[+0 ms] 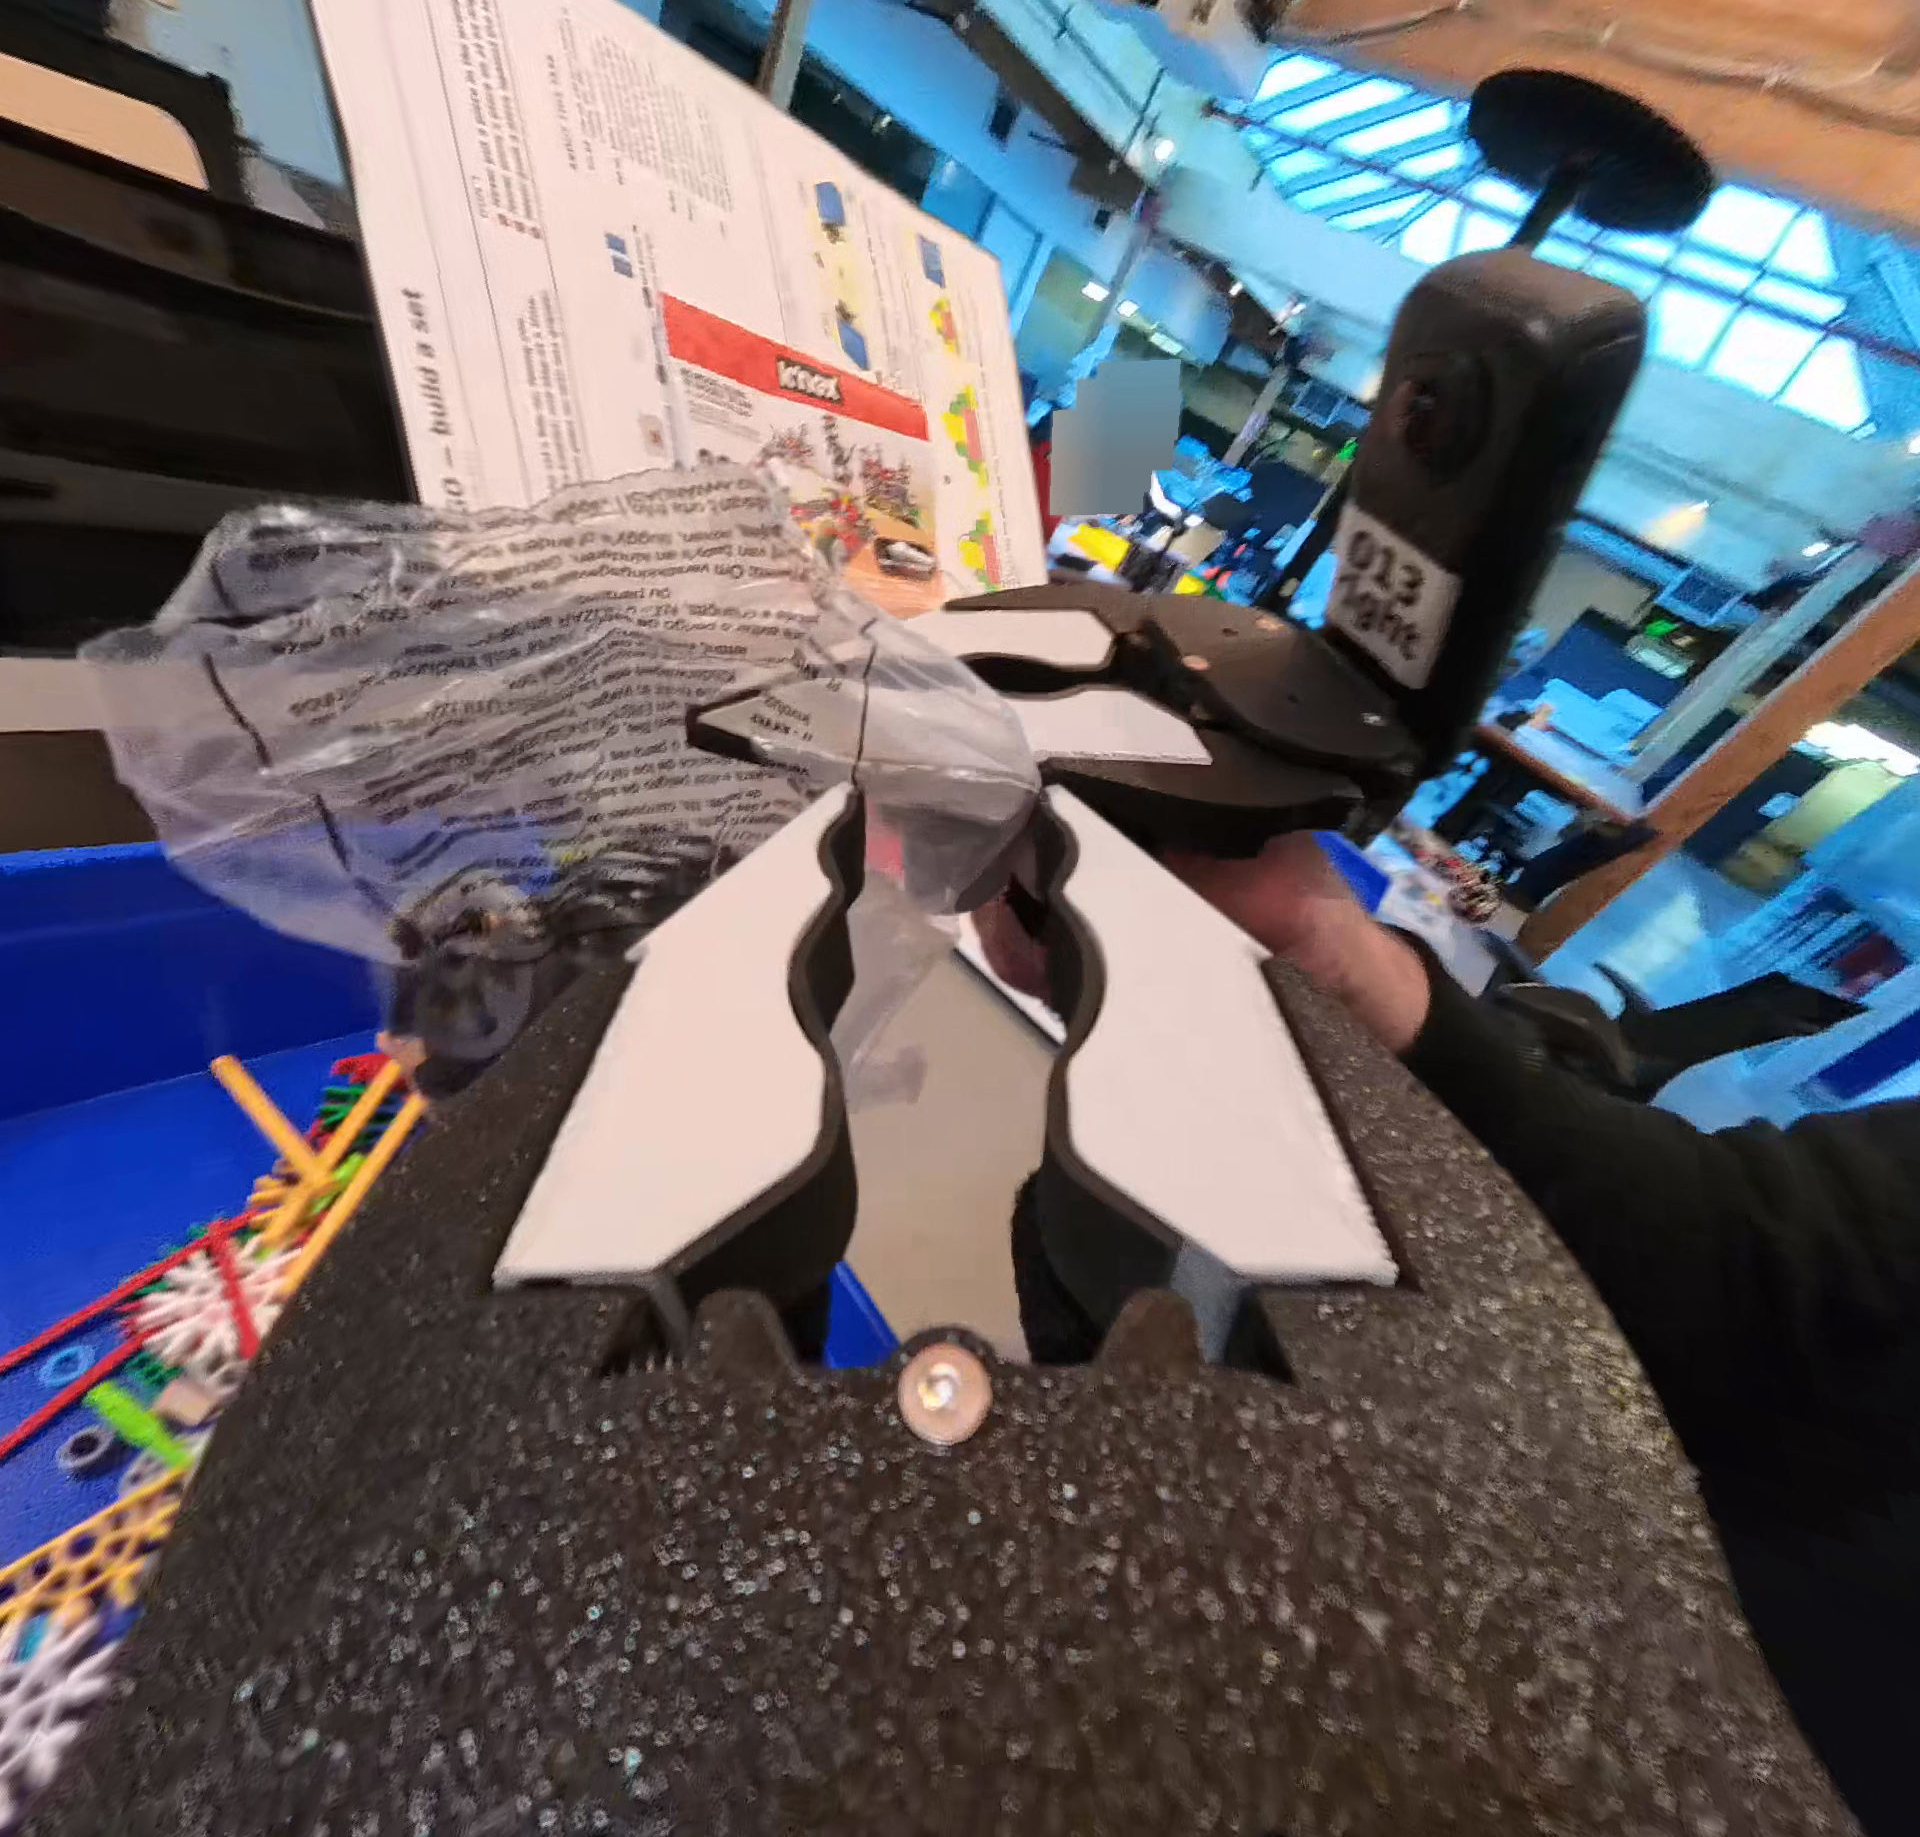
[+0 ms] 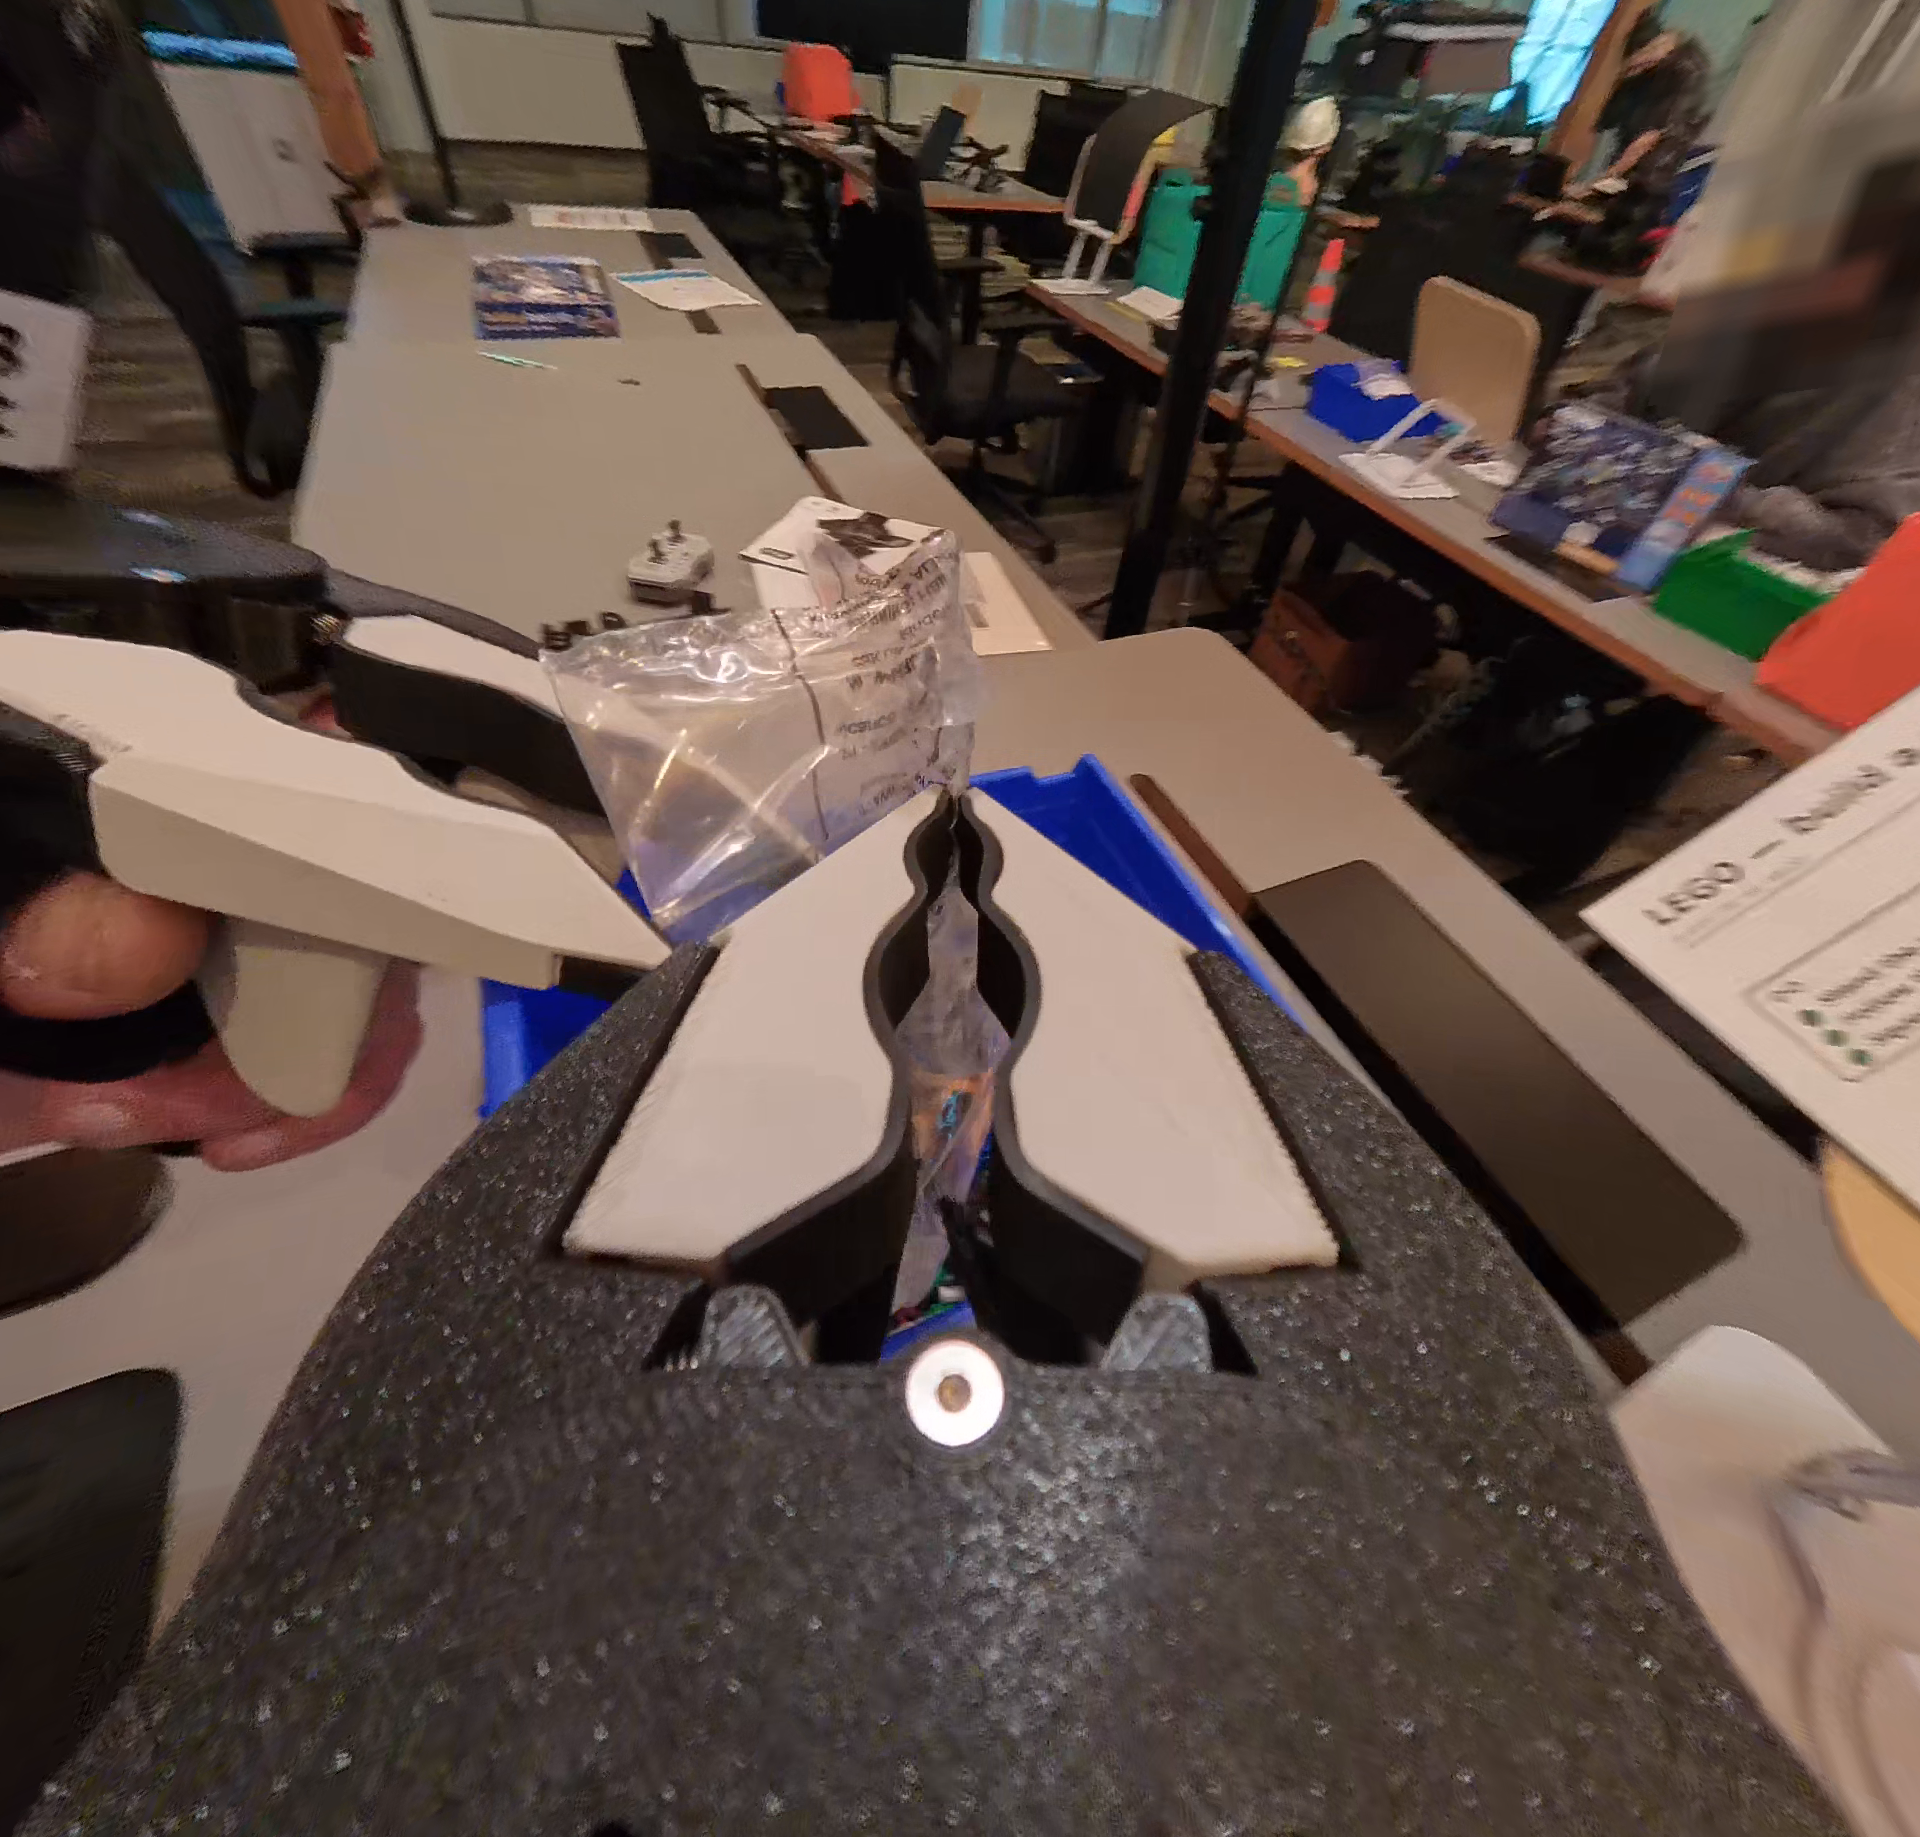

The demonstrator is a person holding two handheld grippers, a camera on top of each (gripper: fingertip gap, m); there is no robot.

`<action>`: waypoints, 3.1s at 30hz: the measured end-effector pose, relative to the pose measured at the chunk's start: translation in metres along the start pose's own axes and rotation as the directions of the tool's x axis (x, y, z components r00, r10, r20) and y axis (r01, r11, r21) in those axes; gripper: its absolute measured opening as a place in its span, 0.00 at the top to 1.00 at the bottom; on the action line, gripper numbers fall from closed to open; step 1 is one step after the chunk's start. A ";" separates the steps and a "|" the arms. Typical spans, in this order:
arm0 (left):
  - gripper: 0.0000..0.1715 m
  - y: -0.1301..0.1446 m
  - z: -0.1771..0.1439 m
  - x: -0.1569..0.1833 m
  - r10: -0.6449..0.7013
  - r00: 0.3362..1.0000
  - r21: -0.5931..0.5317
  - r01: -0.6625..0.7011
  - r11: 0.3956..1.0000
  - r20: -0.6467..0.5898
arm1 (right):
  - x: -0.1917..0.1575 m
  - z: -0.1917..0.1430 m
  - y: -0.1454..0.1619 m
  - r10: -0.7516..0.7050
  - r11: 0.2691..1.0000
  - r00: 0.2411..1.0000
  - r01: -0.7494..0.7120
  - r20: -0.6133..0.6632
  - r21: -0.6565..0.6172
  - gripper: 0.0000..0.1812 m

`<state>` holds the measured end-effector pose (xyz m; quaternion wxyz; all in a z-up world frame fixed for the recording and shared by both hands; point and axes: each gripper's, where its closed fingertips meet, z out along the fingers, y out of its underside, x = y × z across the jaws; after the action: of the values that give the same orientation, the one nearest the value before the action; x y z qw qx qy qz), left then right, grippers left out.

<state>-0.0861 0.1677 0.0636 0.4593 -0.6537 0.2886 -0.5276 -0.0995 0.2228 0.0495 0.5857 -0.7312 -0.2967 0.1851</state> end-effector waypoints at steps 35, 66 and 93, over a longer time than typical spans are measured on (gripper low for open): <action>1.00 0.023 -0.019 0.018 0.106 0.973 -0.024 -0.113 0.993 -0.206 | -0.038 0.008 0.027 0.329 0.944 0.898 -0.309 0.291 -0.115 1.00; 1.00 -0.016 -0.068 0.017 0.111 0.914 0.083 -0.085 0.993 -0.389 | -0.074 -0.026 -0.001 0.193 0.977 0.798 -0.210 0.571 -0.037 0.92; 1.00 -0.017 -0.068 0.031 0.114 0.883 0.081 -0.087 0.993 -0.455 | -0.072 -0.023 -0.028 0.110 0.979 0.902 -0.170 0.417 0.111 1.00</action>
<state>-0.1439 0.1281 0.0934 0.4238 -0.4810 0.4070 -0.6508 -0.1457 0.1628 0.0768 0.5474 -0.6514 -0.3448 0.3965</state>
